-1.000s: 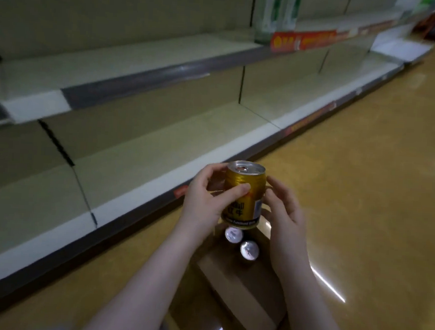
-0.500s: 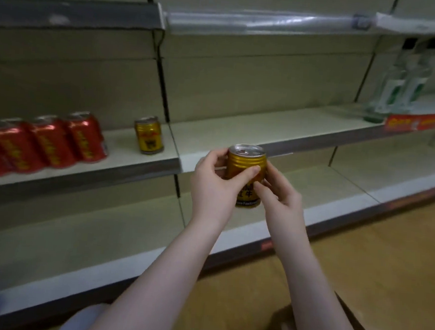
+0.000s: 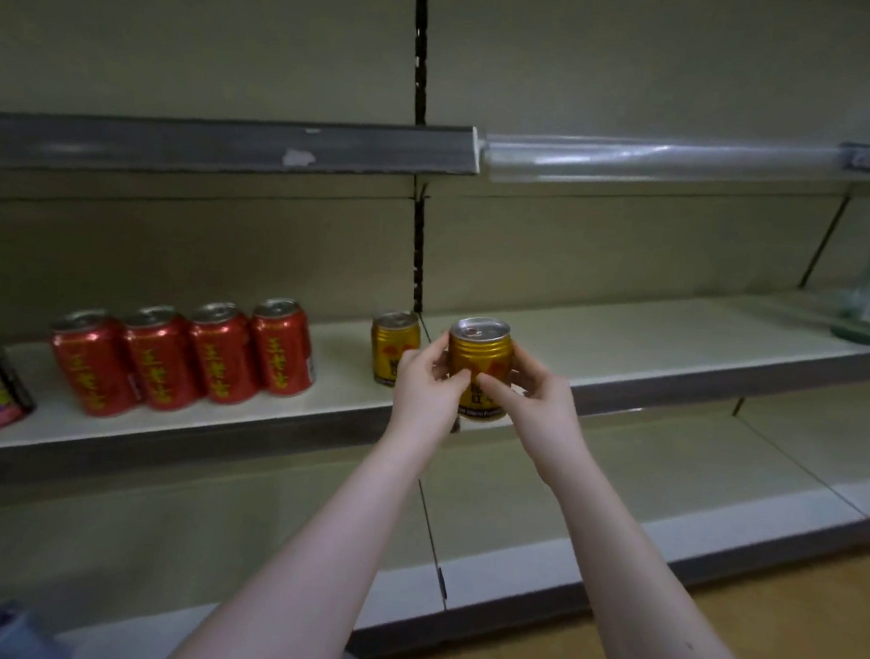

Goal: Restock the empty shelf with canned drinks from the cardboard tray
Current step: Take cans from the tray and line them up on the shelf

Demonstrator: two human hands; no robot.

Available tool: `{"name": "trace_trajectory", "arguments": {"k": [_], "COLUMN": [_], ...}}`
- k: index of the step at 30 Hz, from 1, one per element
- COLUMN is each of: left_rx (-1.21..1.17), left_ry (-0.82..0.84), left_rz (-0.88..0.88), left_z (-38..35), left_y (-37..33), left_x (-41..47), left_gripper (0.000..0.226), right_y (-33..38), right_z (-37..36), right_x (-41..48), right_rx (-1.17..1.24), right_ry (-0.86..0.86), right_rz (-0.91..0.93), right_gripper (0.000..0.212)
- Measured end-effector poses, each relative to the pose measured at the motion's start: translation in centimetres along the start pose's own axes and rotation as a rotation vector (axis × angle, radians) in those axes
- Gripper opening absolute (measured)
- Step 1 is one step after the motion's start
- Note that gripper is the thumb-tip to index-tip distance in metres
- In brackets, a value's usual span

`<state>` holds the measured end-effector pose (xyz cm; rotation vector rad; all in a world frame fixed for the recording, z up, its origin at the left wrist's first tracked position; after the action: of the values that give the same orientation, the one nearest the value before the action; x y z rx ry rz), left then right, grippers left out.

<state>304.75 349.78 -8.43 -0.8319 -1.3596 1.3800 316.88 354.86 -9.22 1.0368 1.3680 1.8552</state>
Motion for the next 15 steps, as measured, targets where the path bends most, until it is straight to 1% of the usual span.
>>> {"name": "trace_trajectory", "arguments": {"k": [2,6,9,15], "left_rx": [-0.02,-0.068,-0.066,-0.042], "left_ry": [0.017,0.011,-0.003,-0.058], "left_rz": [0.018,0.076,0.093,0.112], "left_z": [0.3,0.8,0.8,1.5], "left_y": [0.6,2.2,3.1,4.8], "left_x": [0.6,2.2,3.7,4.8], "left_gripper": [0.055,0.057,0.054,0.043], "right_y": [-0.4,-2.0,-3.2,-5.0], "right_z": [-0.2,-0.2,0.0,-0.9], "right_x": [1.4,4.2,6.3,9.5], "right_rx": [-0.043,-0.051,-0.019,0.014], "right_ry": [-0.008,-0.051,-0.092,-0.073], "right_rz": [-0.015,-0.047,-0.059,-0.102], "right_gripper": [0.053,0.054,0.05,0.048]}}
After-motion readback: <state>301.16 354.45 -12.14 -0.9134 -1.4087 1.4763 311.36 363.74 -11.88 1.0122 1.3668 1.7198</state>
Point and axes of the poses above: each hand's wrist, its own x-axis towards the middle knuckle, its own z-axis out of the back of the hand, y = z × x, the point moved 9 cm from there along x, towards the middle knuckle, and after that the axes turned 12 degrees about y, right-handed, at the moved point
